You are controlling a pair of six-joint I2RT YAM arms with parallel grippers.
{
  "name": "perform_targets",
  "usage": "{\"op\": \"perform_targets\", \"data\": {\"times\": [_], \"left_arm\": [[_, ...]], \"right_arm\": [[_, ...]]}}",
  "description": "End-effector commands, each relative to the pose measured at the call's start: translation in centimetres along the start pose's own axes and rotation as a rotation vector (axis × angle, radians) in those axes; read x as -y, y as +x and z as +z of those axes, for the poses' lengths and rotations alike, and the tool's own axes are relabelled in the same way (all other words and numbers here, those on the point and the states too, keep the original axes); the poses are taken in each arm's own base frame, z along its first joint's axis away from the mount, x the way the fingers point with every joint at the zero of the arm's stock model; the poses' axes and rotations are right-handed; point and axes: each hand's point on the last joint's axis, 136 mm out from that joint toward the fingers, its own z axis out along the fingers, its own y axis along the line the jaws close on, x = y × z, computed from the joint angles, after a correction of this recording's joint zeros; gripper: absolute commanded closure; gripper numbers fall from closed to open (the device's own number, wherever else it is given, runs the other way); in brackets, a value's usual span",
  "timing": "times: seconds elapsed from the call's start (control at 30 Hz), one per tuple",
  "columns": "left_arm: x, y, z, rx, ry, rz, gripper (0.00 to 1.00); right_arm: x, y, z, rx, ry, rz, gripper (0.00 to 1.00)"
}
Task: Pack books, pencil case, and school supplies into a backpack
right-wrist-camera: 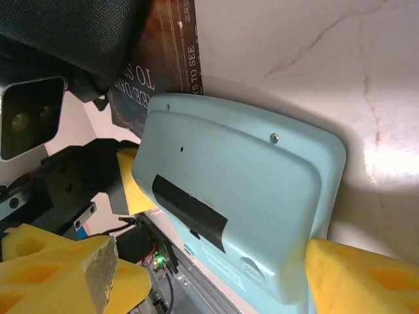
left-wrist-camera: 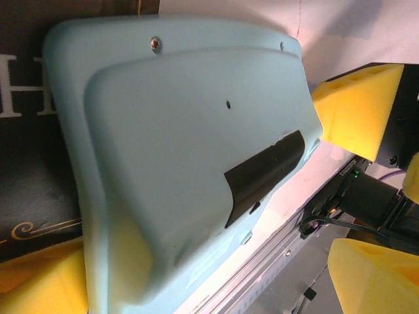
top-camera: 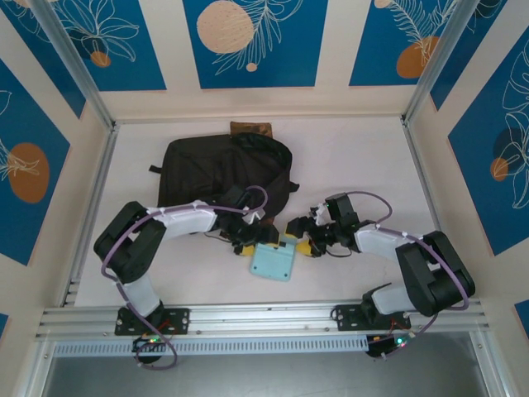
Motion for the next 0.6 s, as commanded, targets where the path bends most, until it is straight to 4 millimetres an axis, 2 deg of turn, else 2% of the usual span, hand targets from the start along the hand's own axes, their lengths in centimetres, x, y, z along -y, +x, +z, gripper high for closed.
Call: {"op": "perform_targets", "data": {"times": [0.0, 0.13, 0.2, 0.43, 0.57], "left_arm": [[2.1, -0.8, 0.0, 0.011, 0.048, 0.064, 0.11], [2.0, -0.7, -0.3, 0.016, 0.031, 0.076, 0.13], [2.2, -0.7, -0.2, 0.015, 0.041, 0.081, 0.17], [3.5, -1.0, -0.5, 0.015, 0.093, 0.099, 0.28], [4.9, -0.9, -0.9, 0.021, 0.138, 0.131, 0.35]], "right_arm": [[0.7, 0.7, -0.4, 0.004, 0.032, -0.03, 0.24], [1.7, 0.3, -2.2, 0.109, 0.125, -0.066, 0.25], [1.7, 0.6, -2.5, 0.116, 0.124, -0.07, 0.27], [4.3, 1.8, -1.4, 0.067, 0.192, -0.039, 0.36], [4.9, 2.2, -0.4, 0.036, 0.203, -0.031, 0.39]]}}
